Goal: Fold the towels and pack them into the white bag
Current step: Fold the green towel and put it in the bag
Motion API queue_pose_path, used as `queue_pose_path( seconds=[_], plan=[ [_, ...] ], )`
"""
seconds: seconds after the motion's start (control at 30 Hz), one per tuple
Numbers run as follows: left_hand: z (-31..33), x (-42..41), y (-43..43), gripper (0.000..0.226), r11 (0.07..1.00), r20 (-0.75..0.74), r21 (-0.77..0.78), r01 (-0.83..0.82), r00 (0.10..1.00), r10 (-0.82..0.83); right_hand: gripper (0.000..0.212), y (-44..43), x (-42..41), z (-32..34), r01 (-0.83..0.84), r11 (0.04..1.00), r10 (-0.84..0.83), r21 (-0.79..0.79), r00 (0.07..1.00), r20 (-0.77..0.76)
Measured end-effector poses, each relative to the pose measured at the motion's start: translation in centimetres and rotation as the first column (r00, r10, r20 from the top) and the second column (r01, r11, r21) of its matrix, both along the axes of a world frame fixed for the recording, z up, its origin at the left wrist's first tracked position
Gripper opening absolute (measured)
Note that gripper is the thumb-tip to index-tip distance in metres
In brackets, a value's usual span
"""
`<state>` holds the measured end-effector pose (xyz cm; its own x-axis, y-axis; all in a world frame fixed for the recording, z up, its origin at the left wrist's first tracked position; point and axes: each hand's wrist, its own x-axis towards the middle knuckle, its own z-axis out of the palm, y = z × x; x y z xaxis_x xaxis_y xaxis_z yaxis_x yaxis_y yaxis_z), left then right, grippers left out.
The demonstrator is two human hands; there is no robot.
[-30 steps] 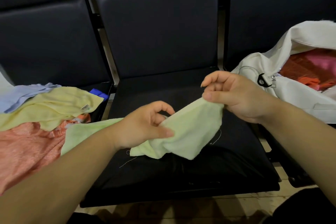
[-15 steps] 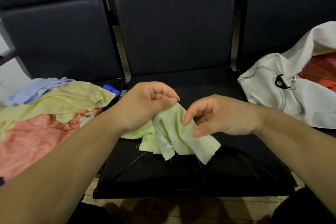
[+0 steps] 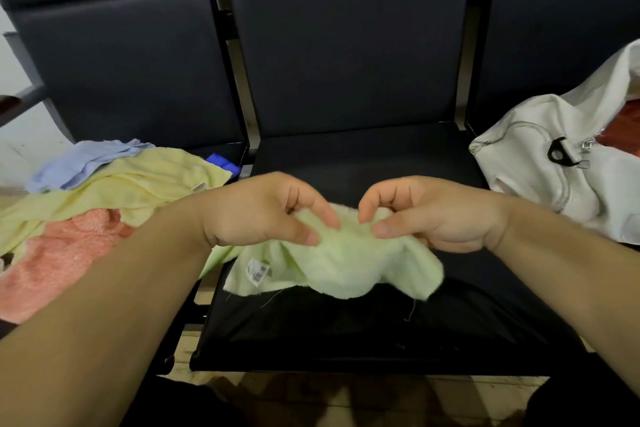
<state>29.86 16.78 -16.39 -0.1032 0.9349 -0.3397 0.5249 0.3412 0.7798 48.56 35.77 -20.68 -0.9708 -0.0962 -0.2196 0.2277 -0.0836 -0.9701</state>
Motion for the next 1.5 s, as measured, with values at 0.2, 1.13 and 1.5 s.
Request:
queue_pose_path(
  seconds=[0.2,1.13,1.5],
  plan=[
    [0.7,-0.8,-0.3,0.026,0.995,0.134,0.094,-0.043,0.99,0.03,0.021,-0.9,0.0,0.9,-0.196,0.754,0.173,0.627,0.98,0.098],
    [0.0,-0.4,-0.2,0.037,0.947,-0.139,-0.27,0.173,0.967,-0.216,0.019,0.8,0.6,1.9,0.18,0.892,-0.161,0.415,0.984,-0.081],
    [-0.2,-0.9,0.3,0.024,0.946,0.395,0.185,-0.265,0.902,0.175,0.025,-1.1,0.5,1.4,0.046,0.87,0.019,0.491,0.992,-0.127]
  ],
)
